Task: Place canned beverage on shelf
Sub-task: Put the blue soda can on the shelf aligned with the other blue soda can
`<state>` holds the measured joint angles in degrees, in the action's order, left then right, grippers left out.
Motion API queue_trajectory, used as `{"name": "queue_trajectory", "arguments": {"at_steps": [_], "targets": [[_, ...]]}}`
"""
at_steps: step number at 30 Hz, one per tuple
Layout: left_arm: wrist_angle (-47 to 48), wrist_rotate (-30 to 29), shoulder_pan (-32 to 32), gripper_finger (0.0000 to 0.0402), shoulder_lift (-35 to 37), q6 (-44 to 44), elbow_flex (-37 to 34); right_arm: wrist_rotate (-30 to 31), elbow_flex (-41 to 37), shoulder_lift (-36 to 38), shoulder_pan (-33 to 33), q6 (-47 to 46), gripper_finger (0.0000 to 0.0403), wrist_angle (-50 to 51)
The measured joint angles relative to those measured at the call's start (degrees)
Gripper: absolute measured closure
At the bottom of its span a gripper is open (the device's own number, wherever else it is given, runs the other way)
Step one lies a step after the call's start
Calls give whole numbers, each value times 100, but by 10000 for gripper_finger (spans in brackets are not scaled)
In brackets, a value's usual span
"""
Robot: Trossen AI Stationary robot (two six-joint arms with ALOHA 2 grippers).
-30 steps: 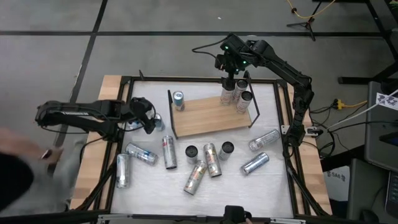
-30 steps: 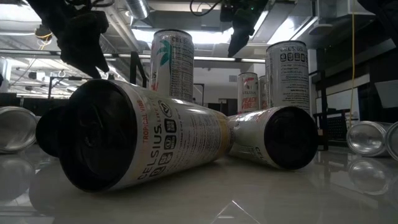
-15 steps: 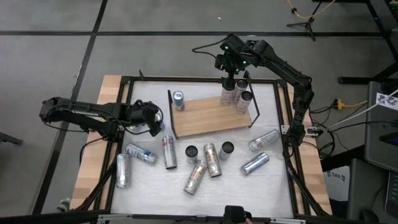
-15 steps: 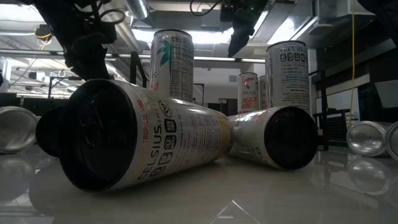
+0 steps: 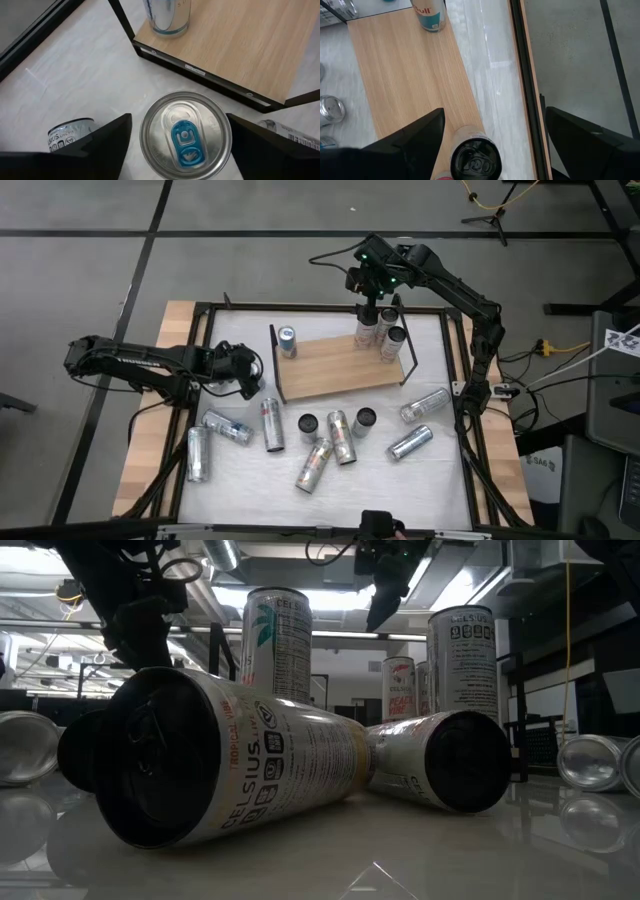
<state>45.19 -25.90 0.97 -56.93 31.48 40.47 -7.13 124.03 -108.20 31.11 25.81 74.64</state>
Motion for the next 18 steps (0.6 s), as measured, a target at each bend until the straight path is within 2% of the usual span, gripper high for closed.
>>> {"name": "queue_trajectory", "arguments": {"at_steps": [9, 18], "targets": [[-9, 156, 2, 185, 9, -5, 2, 0, 0, 0, 0, 0, 63, 1], [36, 349, 2, 186, 7, -55, 53, 0, 0, 2, 0, -1, 63, -1]]}}
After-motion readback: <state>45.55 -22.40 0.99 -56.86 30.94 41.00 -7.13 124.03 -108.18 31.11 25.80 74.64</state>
